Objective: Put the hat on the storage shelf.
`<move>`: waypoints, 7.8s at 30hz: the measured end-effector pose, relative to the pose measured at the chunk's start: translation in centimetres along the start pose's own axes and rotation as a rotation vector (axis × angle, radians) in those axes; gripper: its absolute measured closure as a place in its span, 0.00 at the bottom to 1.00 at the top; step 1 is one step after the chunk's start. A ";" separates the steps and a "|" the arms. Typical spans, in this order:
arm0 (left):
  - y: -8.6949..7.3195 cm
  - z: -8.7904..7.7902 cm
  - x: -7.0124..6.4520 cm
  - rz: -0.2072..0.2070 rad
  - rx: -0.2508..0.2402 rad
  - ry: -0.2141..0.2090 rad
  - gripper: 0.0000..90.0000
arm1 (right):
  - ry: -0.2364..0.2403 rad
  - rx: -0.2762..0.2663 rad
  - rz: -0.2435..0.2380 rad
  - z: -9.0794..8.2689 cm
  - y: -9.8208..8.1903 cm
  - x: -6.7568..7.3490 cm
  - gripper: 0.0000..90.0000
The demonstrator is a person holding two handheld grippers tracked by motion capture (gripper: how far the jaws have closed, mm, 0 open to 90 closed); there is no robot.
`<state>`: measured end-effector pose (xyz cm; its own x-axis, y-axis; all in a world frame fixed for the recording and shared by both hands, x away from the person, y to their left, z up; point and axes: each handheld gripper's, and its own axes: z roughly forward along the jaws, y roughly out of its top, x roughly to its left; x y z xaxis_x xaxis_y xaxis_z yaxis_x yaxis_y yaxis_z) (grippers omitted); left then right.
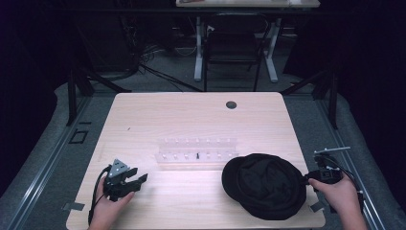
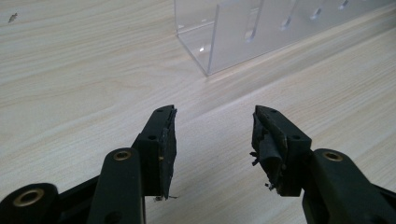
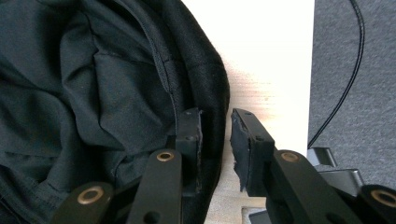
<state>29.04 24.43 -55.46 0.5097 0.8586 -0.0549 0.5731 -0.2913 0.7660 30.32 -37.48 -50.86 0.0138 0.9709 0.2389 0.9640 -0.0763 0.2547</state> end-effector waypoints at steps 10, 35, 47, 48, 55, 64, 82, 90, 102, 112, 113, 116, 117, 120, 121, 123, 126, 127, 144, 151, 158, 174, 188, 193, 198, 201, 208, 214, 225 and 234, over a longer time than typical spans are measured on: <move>0.0 0.1 -0.1 0.000 -0.003 0.001 0.55 | -0.004 0.057 0.008 1.0 0.4 -0.3 0.80; 0.0 0.2 -0.2 0.002 0.002 0.004 0.55 | 0.045 0.143 -0.015 1.4 1.3 0.1 0.96; 0.0 0.3 -0.2 -0.001 0.001 0.005 0.55 | 0.090 0.109 -0.022 0.0 0.8 0.2 0.98; 0.0 0.3 -0.2 0.000 0.001 0.006 0.55 | 0.086 0.113 -0.024 -0.2 0.8 0.3 0.98; 0.0 0.3 -0.3 -0.002 -0.001 0.003 0.55 | 0.137 0.092 -0.014 -1.2 0.7 0.5 0.98; 0.0 0.3 -0.3 -0.003 -0.002 0.004 0.55 | 0.173 0.078 0.011 -2.3 0.7 0.8 0.98; 0.0 0.3 -0.3 -0.003 -0.005 0.004 0.56 | 0.233 0.061 -0.033 -3.9 0.9 1.5 0.98; 0.0 0.3 -0.4 -0.001 -0.008 0.004 0.56 | 0.250 0.060 -0.044 -4.7 0.9 2.1 0.98; 0.0 0.2 -0.3 0.004 -0.007 0.006 0.56 | 0.341 0.024 -0.051 -6.5 1.0 3.4 0.98; 0.0 0.2 -0.4 0.005 -0.007 0.006 0.56 | 0.420 0.012 -0.053 -7.2 1.3 4.2 0.98; 0.0 0.2 -0.3 0.005 -0.006 0.006 0.56 | 0.431 0.014 -0.055 -7.3 1.3 4.3 0.98; 0.0 0.2 -0.4 0.005 -0.009 0.007 0.56 | 0.435 0.005 -0.048 -7.5 1.3 4.6 0.98; 0.0 0.2 -0.4 0.005 -0.009 0.006 0.56 | 0.440 0.008 -0.063 -7.6 1.3 4.7 0.98; 0.0 0.2 -0.4 0.006 -0.008 0.006 0.56 | 0.446 -0.004 -0.072 -7.8 1.4 5.1 0.98; 0.0 0.2 -0.4 0.006 -0.008 0.006 0.56 | 0.448 -0.005 -0.078 -7.8 1.4 5.2 0.97; 0.0 0.2 -0.4 0.006 -0.008 0.007 0.56 | 0.450 -0.004 -0.089 -8.0 1.4 5.4 0.97; 0.0 0.2 -0.3 0.007 -0.009 0.007 0.56 | 0.424 -0.015 -0.094 -8.0 1.6 5.8 0.97; 0.0 0.2 -0.3 0.007 -0.009 0.008 0.56 | 0.424 -0.014 -0.092 -8.1 1.6 5.8 0.97; 0.0 0.2 -0.3 0.000 -0.011 0.010 0.56 | 0.621 -0.012 -0.067 -8.7 2.4 6.7 0.98; 0.0 0.2 -0.3 0.001 -0.010 0.009 0.56 | 0.681 -0.015 -0.056 -9.2 2.6 7.5 0.98; 0.0 0.2 -0.4 -0.003 -0.015 0.008 0.56 | 0.746 -0.017 -0.059 -9.9 2.9 8.3 0.98; -0.1 0.2 -0.3 -0.004 -0.012 0.008 0.55 | 0.817 -0.063 -0.084 -12.4 3.6 9.1 0.98; 0.0 0.2 -0.3 0.002 -0.014 0.006 0.55 | 0.872 -0.113 -0.078 -14.4 5.1 9.5 0.98; 0.0 0.3 -0.3 0.004 -0.012 0.006 0.55 | 0.879 -0.121 -0.076 -14.9 5.9 9.9 0.98; 0.0 0.3 -0.4 0.004 -0.012 0.004 0.55 | 0.883 -0.130 -0.076 -15.5 6.6 10.3 0.98; 0.0 0.3 -0.4 0.003 -0.012 0.004 0.55 | 0.882 -0.135 -0.082 -15.9 7.1 10.6 0.98; 0.0 0.3 -0.4 0.004 -0.015 0.003 0.55 | 0.890 -0.145 -0.085 -16.6 8.3 11.8 0.98; 0.0 0.3 -0.4 0.004 -0.014 0.002 0.55 | 0.895 -0.141 -0.082 -16.8 9.5 12.8 0.98; 0.0 0.3 -0.4 0.003 -0.017 0.000 0.55 | 0.896 -0.133 -0.098 -16.9 11.5 15.7 0.98; 0.0 0.2 -0.3 0.005 -0.019 -0.003 0.55 | 0.890 -0.116 -0.106 -15.8 13.1 18.0 0.98</move>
<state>29.06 24.04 -55.56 0.5142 0.8560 -0.0530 0.5587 -0.2874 0.7780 38.95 -24.59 -28.43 -0.3307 0.4431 0.8333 0.9150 -0.0657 0.3981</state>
